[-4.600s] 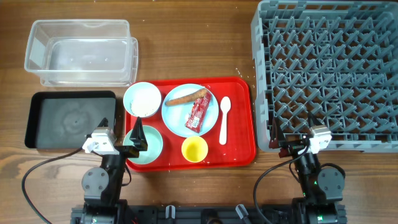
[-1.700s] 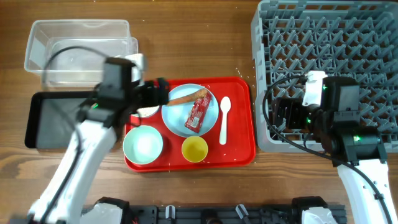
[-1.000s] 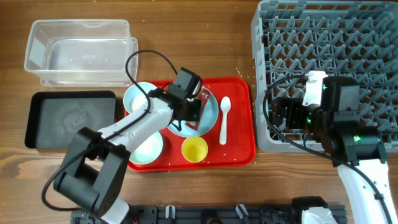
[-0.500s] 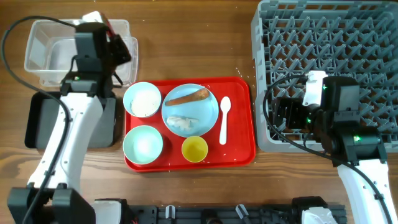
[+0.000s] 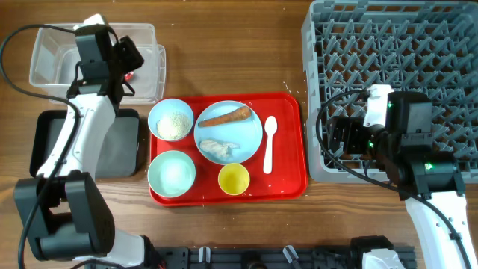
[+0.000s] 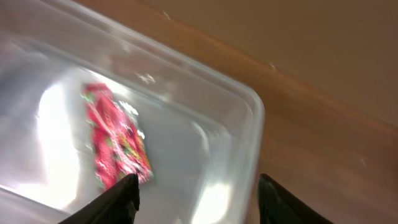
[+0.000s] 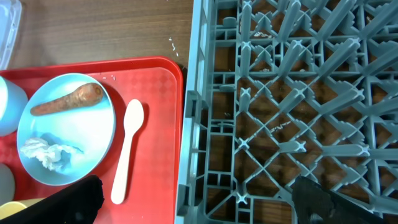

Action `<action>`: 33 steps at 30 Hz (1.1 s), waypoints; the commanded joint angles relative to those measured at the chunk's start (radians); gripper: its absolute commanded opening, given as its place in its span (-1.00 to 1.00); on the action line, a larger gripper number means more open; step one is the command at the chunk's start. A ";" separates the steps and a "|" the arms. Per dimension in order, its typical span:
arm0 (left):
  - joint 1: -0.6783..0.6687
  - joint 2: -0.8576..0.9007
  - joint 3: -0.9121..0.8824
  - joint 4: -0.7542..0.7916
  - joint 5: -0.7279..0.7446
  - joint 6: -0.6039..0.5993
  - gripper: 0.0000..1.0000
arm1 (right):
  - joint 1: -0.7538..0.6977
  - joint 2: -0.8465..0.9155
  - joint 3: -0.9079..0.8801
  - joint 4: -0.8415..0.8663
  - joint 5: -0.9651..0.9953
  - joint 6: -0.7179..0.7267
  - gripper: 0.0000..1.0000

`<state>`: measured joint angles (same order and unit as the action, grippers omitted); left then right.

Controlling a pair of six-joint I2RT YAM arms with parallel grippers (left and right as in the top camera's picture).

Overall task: Sort waste into correct bins and load items into the dishwasher rack
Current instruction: 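Drop the red wrapper into the clear plastic bin, then grasp the carrot on the blue plate with the left gripper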

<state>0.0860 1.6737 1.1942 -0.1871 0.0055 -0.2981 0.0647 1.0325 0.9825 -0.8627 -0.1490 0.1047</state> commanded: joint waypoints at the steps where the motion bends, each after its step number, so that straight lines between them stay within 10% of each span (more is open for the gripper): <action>1: -0.082 -0.042 0.004 -0.116 0.251 -0.010 0.19 | 0.002 -0.002 0.020 0.002 -0.005 0.010 0.99; 8: -0.328 -0.041 0.003 -0.309 0.251 -0.239 0.08 | 0.002 -0.002 0.020 -0.002 -0.005 0.010 1.00; 16: -0.519 0.073 0.003 -0.341 0.123 -0.947 0.38 | 0.002 -0.002 0.020 -0.014 -0.005 0.010 0.99; 30: -0.551 0.288 0.003 -0.277 0.045 -1.127 0.08 | 0.002 -0.002 0.020 -0.015 -0.005 0.010 0.99; 33: -0.551 0.303 0.003 -0.277 0.045 -1.124 -0.42 | 0.002 -0.002 0.020 -0.016 -0.005 0.010 0.99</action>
<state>-0.4583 1.9289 1.1984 -0.4610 0.0753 -1.4113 0.0647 1.0325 0.9825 -0.8768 -0.1490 0.1047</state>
